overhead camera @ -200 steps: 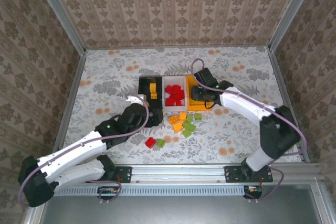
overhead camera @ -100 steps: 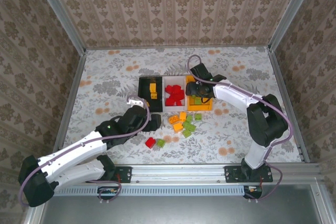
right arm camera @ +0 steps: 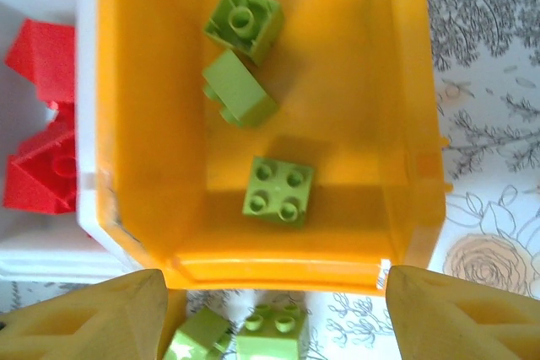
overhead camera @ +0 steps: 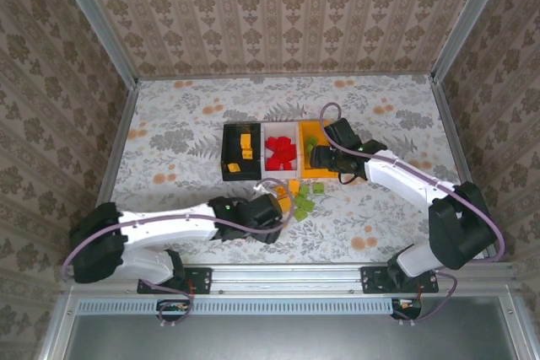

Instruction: Sort the legos into containers by color

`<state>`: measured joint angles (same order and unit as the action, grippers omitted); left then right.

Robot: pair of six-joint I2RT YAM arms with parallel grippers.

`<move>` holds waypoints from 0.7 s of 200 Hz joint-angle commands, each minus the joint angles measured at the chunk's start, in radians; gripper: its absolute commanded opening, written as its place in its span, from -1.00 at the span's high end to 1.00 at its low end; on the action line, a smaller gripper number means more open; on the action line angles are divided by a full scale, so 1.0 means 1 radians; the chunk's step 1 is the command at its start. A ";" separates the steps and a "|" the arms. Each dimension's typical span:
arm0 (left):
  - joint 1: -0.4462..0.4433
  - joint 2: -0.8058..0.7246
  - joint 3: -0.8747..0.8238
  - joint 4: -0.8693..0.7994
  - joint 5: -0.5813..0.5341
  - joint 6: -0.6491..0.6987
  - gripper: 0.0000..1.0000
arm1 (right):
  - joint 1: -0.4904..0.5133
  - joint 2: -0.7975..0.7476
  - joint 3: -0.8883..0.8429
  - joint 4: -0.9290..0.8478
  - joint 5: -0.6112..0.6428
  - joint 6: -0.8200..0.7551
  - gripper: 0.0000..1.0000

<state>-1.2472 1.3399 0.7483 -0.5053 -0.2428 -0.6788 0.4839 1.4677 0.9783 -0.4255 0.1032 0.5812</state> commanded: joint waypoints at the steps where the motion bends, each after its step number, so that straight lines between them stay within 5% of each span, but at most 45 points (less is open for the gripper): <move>1: -0.027 0.070 0.050 -0.040 -0.017 0.015 -0.65 | -0.002 -0.040 -0.018 0.014 -0.006 0.018 -0.42; 140: -0.038 0.209 0.000 -0.030 -0.019 -0.070 0.07 | -0.042 -0.131 -0.048 0.010 -0.002 0.013 -0.44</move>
<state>-1.2705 1.5166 0.7586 -0.4984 -0.2565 -0.7219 0.4561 1.3663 0.9466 -0.4149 0.0998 0.5827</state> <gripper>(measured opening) 0.491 0.718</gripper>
